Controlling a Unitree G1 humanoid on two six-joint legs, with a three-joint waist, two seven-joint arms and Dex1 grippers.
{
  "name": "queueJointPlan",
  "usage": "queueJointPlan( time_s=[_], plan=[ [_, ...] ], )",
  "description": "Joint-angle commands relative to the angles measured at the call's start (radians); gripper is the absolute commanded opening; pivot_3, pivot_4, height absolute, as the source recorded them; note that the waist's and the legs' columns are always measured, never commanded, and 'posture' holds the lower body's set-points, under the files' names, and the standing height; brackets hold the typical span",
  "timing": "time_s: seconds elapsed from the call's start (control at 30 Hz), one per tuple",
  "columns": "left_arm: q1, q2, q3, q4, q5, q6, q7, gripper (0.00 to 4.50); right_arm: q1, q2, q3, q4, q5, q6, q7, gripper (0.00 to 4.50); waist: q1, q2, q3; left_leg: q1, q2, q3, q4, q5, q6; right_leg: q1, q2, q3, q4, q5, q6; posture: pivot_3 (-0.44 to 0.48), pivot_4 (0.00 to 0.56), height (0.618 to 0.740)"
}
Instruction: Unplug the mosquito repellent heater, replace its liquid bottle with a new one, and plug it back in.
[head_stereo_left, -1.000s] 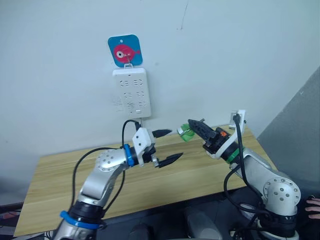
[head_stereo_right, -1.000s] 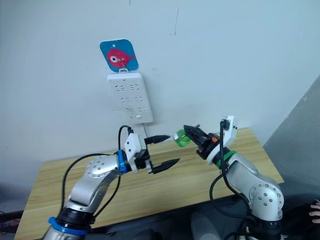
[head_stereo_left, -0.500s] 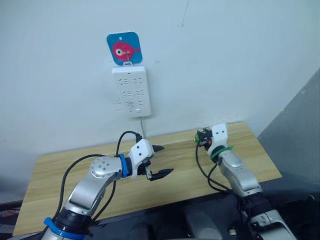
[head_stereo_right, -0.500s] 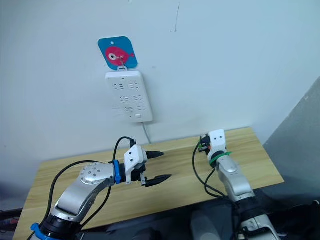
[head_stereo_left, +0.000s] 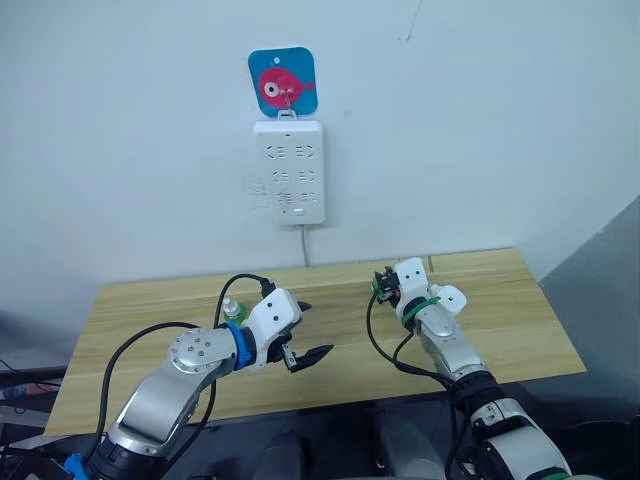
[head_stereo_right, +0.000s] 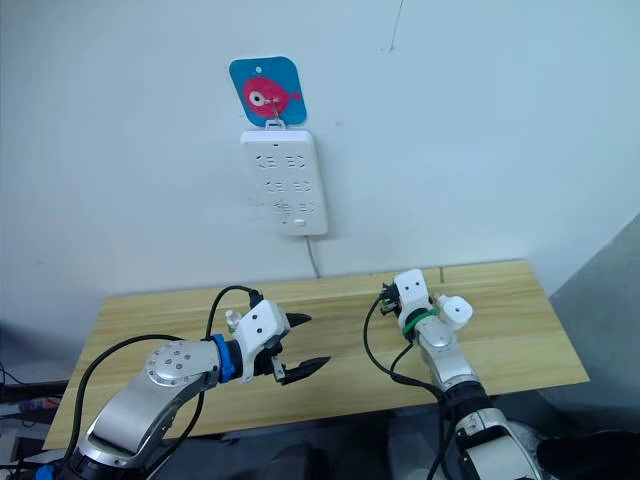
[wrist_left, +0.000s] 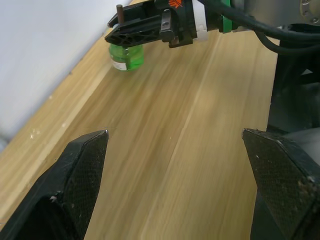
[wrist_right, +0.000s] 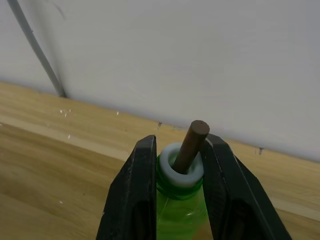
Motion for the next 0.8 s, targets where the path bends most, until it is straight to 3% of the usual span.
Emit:
queueJointPlan(
  time_s=[0.03, 0.2, 0.33, 0.53, 0.8],
  plan=[
    [-0.002, -0.004, 0.012, -0.033, 0.001, -0.008, 0.013, 4.50, -0.021, 0.007, -0.034, 0.034, -0.022, -0.047, -0.020, 1.18, 0.003, 0.000, 0.001, -0.001, 0.000, 0.000, 0.000, 0.000, 0.000, -0.001, 0.000, 0.000, 0.000, 0.000, 0.000, -0.048, 0.188, 0.740],
    [-0.017, -0.021, 0.026, 0.006, -0.003, -0.023, 0.030, 4.50, 0.005, 0.008, -0.049, 0.017, -0.029, -0.070, -0.009, 2.94, 0.008, 0.000, 0.001, -0.004, 0.000, 0.001, 0.000, 0.000, 0.000, -0.004, -0.001, 0.000, 0.001, 0.001, -0.002, -0.063, 0.185, 0.740],
    [-0.003, -0.043, 0.070, 0.035, -0.014, -0.044, 0.056, 4.50, 0.096, 0.002, -0.067, -0.194, 0.000, -0.014, 0.016, 4.43, 0.009, 0.000, 0.001, -0.004, 0.000, 0.001, 0.000, 0.000, 0.000, -0.005, -0.001, -0.001, 0.001, 0.001, -0.002, -0.078, 0.184, 0.740],
    [0.135, -0.131, 0.267, 0.047, -0.059, -0.089, 0.178, 4.50, 0.313, -0.099, 0.003, -0.726, 0.076, 0.260, 0.184, 4.48, 0.010, 0.001, 0.002, -0.004, 0.001, 0.001, -0.001, -0.001, -0.001, -0.005, -0.002, -0.002, 0.000, 0.001, -0.002, -0.100, 0.194, 0.740],
    [0.293, -0.164, 0.371, 0.178, 0.033, -0.239, 0.292, 4.50, 0.382, -0.314, 0.070, -1.036, 0.114, 0.486, 0.393, 4.48, 0.015, -0.003, 0.008, -0.003, 0.001, 0.003, 0.000, -0.001, -0.002, -0.004, -0.002, -0.001, -0.002, -0.002, 0.002, -0.122, 0.210, 0.740]
  ],
)
